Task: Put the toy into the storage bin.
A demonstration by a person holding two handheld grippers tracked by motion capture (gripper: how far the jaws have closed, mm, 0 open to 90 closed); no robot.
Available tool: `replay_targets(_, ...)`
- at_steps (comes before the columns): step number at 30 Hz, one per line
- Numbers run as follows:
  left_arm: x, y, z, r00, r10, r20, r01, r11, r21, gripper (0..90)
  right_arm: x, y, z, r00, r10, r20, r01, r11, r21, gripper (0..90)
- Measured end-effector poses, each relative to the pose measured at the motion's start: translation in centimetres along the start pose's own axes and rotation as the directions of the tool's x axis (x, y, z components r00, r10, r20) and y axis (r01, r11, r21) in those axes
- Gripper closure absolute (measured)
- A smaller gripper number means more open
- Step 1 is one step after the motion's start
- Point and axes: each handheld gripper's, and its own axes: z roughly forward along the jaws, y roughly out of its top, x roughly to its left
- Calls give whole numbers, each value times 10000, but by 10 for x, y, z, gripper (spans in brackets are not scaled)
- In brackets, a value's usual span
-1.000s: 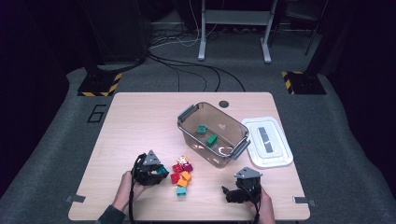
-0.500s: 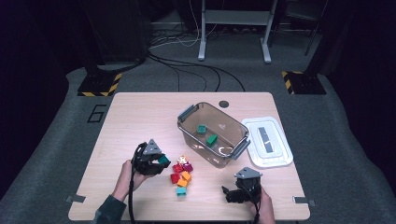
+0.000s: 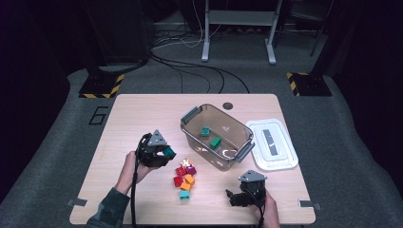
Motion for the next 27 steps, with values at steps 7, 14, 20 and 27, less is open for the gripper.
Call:
replay_targets(7, 10, 14, -5, 9999, 93, -116, -93, 9999, -61, 588, 0, 0, 0, 10000, -4, 3, 4, 10000, -1, 22)
replay_targets(14, 15, 28, -9, 9993, 283, -256, -288, 9994, -168, 588, 0, 0, 0, 10000, 2, 0, -2, 10000, 0, 22)
replay_targets(20, 18, 42, -12, 9986, 451, -268, -456, 9988, -197, 588, 0, 0, 0, 10000, 2, 6, -2, 10000, -3, 21)
replay_targets(27, 18, 62, -9, 9974, 684, -244, -689, 9974, -188, 588, 0, 0, 0, 10000, 3, 8, -3, 10000, 0, 21)
